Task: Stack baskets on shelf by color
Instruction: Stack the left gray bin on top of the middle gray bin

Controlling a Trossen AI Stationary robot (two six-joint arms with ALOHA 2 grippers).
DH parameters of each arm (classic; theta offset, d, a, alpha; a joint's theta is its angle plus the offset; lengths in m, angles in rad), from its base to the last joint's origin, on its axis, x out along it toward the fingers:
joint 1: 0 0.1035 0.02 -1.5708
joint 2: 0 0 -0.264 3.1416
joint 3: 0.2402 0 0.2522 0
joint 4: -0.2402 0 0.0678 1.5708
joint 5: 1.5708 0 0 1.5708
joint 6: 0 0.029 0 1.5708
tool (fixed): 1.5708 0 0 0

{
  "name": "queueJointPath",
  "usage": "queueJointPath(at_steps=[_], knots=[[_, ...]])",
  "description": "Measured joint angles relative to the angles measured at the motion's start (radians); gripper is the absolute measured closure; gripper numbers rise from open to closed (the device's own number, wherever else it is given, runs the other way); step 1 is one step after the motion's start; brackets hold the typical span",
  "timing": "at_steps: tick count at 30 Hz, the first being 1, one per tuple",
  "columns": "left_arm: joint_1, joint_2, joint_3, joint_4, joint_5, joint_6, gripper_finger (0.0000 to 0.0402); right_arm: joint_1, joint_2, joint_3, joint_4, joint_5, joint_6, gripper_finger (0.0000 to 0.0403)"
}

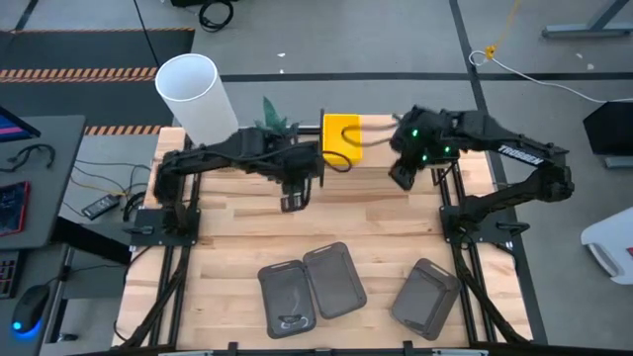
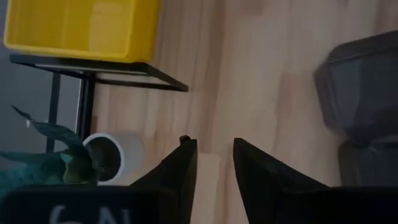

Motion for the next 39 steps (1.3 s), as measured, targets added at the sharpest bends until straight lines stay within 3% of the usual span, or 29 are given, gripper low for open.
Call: queueJointPath(at_steps=[10,15,26,33,39], knots=[[-0.076,-0.326,-0.514,0.369,0.003,-0.07,0.0311,0.231,-0.003,-0.133,0.01,-0.124,0.22,0.0289],[-0.122,-0.447,-0.719,0.529,0.01,-0.139,0.0319,0.305,-0.002,-0.197,0.167,-0.094,0.307,0.0289],[-0.202,-0.559,-1.133,0.649,0.037,-0.322,0.0327,0.369,0.045,-0.271,0.424,-0.033,0.432,0.0289],[-0.228,-0.558,-1.285,0.862,0.322,-0.443,0.0344,0.377,0.149,-0.27,0.471,-0.043,0.429,0.0289],[-0.246,-0.547,-1.316,0.997,0.307,-0.598,0.0341,0.386,0.243,-0.269,0.567,-0.072,0.409,0.0289]])
